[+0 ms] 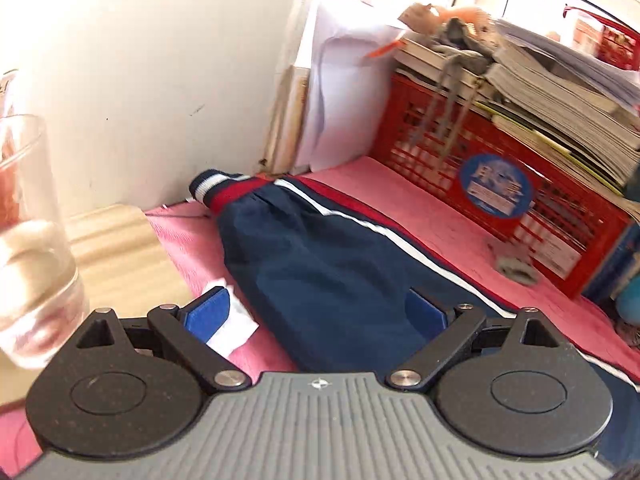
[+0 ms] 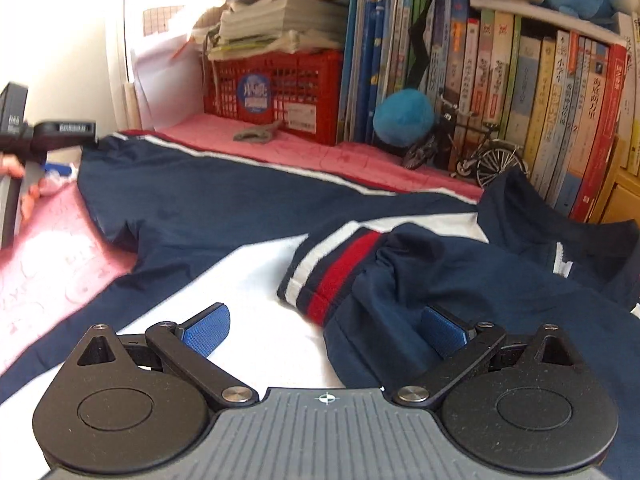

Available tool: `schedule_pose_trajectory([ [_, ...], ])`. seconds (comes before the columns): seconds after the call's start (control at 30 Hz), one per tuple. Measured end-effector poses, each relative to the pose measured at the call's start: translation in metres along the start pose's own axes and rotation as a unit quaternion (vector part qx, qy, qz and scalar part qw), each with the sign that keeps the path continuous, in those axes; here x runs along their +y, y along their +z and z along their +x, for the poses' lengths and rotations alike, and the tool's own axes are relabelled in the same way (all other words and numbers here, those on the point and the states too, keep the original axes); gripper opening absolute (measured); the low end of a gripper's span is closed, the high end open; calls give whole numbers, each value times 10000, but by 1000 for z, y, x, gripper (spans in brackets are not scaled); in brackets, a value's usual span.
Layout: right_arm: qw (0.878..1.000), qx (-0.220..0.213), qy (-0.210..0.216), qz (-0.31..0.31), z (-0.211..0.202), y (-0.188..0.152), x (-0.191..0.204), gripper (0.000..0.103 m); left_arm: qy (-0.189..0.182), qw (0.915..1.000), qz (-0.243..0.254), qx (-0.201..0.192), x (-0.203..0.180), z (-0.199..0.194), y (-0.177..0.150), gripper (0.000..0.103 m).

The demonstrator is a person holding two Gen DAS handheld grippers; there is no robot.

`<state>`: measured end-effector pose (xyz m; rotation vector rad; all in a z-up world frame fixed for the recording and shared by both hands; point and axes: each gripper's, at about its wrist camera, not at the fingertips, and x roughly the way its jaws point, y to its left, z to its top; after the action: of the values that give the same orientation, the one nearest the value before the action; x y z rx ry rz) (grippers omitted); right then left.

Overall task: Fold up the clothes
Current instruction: 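Grasp the striped cuff of the second sleeve with the left gripper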

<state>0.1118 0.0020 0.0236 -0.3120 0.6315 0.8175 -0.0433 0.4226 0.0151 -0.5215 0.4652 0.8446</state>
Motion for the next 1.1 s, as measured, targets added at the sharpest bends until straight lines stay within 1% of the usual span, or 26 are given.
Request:
schedule_pose_trajectory([
  [0.1,9999,99,2,17,5,-2,0,103,225,9995,-150,135,3,28,13,96],
  [0.13,9999,104,15,29,6,-3,0,103,291,9994,-171,92,3,33,15,95],
  [0.17,9999,105,21,36,6,-3,0,103,362,9992,-165,57,1,38,18,79],
  [0.2,9999,107,28,43,6,-3,0,103,426,9990,-103,52,-1,41,19,54],
  [0.27,9999,111,41,57,5,-3,-1,103,410,9991,-51,31,-4,41,21,12],
  [0.3,9999,112,48,64,5,-3,-1,103,245,9997,-45,-86,-7,34,20,6],
  [0.37,9999,112,56,76,5,-3,-1,103,-69,9993,60,-351,-16,19,17,5],
  [0.43,9999,102,67,100,4,-2,-2,103,-311,9938,708,-794,-42,-7,11,5],
  [0.47,9998,76,85,148,3,-2,-3,103,-539,9889,989,-970,-57,-23,6,4],
  [0.5,9997,34,89,231,1,-2,-6,103,-815,9824,1247,-1129,-72,-41,1,4],
  [0.53,9989,-68,78,446,-3,-2,-12,103,-1082,9741,1507,-1289,-88,-59,-5,4],
  [0.57,9967,-220,107,771,-12,-3,-21,103,-1348,9637,1781,-1462,-105,-78,-14,4],
  [0.6,9927,-382,164,1131,-22,-4,-32,103,-1644,9504,2067,-1642,-122,-98,-25,4],
  [0.63,9855,-571,283,1573,-34,-6,-46,103,-1942,9350,2358,-1801,-140,-117,-37,4],
  [0.67,9759,-756,399,2008,-49,-9,-62,103,-2233,9186,2664,-1879,-158,-134,-52,5],
  [0.7,9652,-937,493,2393,-63,-12,-77,103,-2488,9030,2958,-1876,-177,-149,-70,5],
  [0.73,9558,-1111,534,2670,-77,-16,-90,103,-2722,8873,3237,-1840,-196,-162,-88,5],
  [0.8,9363,-1434,569,3155,-107,-25,-117,103,-3094,8604,3722,-1594,-234,-179,-128,8],
  [0.83,9299,-1527,579,3294,-119,-30,-127,103,-3262,8486,3919,-1412,-253,-184,-150,9],
  [0.87,9250,-1575,585,3408,-127,-36,-135,103,-3380,8373,4123,-1213,-268,-189,-170,13],
  [0.9,9221,-1550,558,3502,-131,-42,-140,103,-3437,8267,4338,-1009,-281,-191,-191,14],
  [0.93,9227,-1451,481,3538,-132,-47,-143,103,-3466,8170,4537,-811,-294,-192,-210,14],
  [0.97,9232,-1352,404,3574,-133,-52,-145,103,-3434,8113,4688,-645,-302,-192,-226,14],
  [1.0,9246,-1245,324,3585,-132,-57,-147,103,-3406,8076,4784,-546,-306,-193,-239,14],
  [1.03,9281,-1120,249,3542,-128,-60,-146,103,-3376,8054,4843,-522,-307,-194,-248,14],
  [1.1,9326,-891,226,3490,-116,-65,-140,103,-3324,8040,4894,-594,-303,-201,-256,18],
])
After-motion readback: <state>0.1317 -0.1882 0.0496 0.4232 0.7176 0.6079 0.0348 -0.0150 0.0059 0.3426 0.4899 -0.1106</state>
